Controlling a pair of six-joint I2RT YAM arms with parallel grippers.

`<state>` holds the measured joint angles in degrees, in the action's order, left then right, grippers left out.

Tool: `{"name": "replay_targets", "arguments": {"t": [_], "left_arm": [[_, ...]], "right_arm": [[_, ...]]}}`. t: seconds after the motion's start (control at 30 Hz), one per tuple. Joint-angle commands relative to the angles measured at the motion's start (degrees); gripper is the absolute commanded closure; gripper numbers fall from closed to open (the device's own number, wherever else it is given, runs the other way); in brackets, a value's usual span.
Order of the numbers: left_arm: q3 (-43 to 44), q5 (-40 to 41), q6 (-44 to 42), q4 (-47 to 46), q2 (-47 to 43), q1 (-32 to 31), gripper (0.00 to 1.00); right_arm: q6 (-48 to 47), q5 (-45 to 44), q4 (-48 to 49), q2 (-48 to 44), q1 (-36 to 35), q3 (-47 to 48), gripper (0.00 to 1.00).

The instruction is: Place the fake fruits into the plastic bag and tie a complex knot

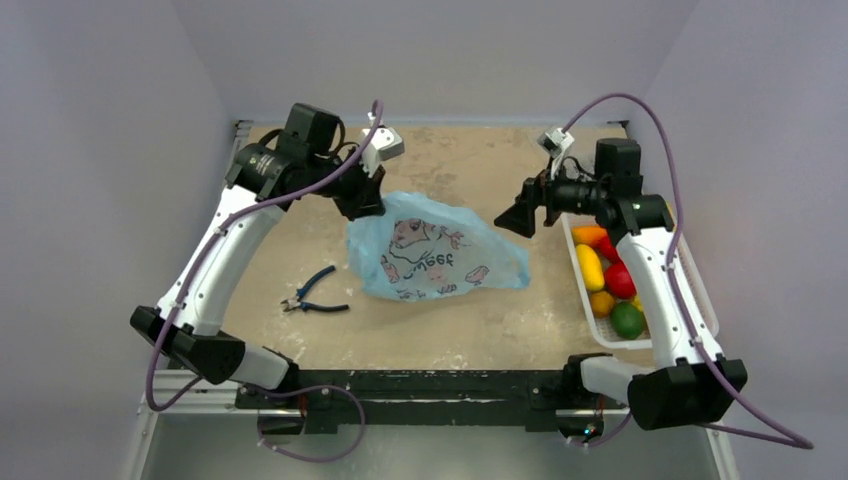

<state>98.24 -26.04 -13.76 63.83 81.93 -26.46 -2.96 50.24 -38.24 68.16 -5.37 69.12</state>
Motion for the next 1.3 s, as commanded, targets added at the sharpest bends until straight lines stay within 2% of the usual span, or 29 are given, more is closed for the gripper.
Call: {"name": "replay_targets", "arguments": {"t": [0.0,0.1,0.2,0.43,0.5,0.6,0.63,0.73,0.83,0.87,0.9,1.0,1.07,1.1,1.17,1.2,1.27], "left_arm": [[7.0,-18.2,-8.8,11.5,3.3,-0.2,1.0],[10.6,-21.2,-10.7,16.3,6.7,-0.3,1.0],[16.1,-22.8,-8.8,19.5,10.7,-0.3,1.0],[23.0,-22.7,-1.0,21.6,15.4,-1.1,1.0],[24.4,-24.3,-0.1,22.9,16.5,-1.1,1.0],[26.5,-25.1,-0.5,24.9,18.2,-1.1,1.0],[27.7,-25.5,-1.3,26.3,19.1,-1.1,1.0],[32.5,-26.2,-2.5,29.6,22.6,-0.9,1.0],[32.3,-27.7,0.3,27.5,23.0,0.6,0.98],[31.2,-28.3,2.2,25.2,22.2,1.4,0.9],[29.4,-28.4,4.8,20.7,21.1,2.8,0.73],[22.6,-29.0,15.4,8.3,15.5,8.7,0.37],[16.5,-29.2,23.4,-5.8,10.6,13.6,0.08],[12.2,-28.8,27.9,-13.3,7.3,16.3,0.02],[0.1,-26.7,38.9,-32.7,-1.2,21.9,0.0],[-5.0,-24.1,42.1,-39.0,-5.1,23.9,0.0],[-10.6,-17.9,40.8,-38.6,-11.0,25.5,0.0]], "right_arm": [[-23.3,3.3,-4.7,-1.5,-0.2,11.5,0.01],[-29.0,4.0,-6.8,1.4,-4.1,17.3,0.01],[-31.2,1.0,-7.7,3.9,-12.4,21.5,0.01],[-23.3,-7.3,-2.5,4.6,-31.1,22.8,0.01],[-21.4,-12.1,-1.2,5.1,-34.3,21.0,0.01],[-19.9,-19.2,0.7,6.4,-35.1,16.7,0.02],[-19.2,-20.7,1.4,6.9,-35.1,15.6,0.11],[-16.7,-24.4,1.5,9.8,-34.6,14.5,0.47],[-11.6,-22.5,1.0,12.1,-32.0,15.0,0.82],[-9.8,-20.8,0.7,12.8,-30.7,15.2,0.97],[-7.5,-18.7,0.6,13.4,-29.2,15.3,1.0],[3.0,-9.3,4.1,14.3,-23.5,13.7,1.0],[12.3,-2.1,9.9,13.9,-20.5,11.0,1.0],[17.8,0.0,13.5,13.5,-19.6,9.3,1.0],[31.0,2.1,24.3,12.4,-17.6,4.4,1.0],[38.2,2.7,30.3,12.0,-16.6,1.6,1.0],[51.0,2.0,40.1,11.8,-14.1,-2.5,1.0]]}}
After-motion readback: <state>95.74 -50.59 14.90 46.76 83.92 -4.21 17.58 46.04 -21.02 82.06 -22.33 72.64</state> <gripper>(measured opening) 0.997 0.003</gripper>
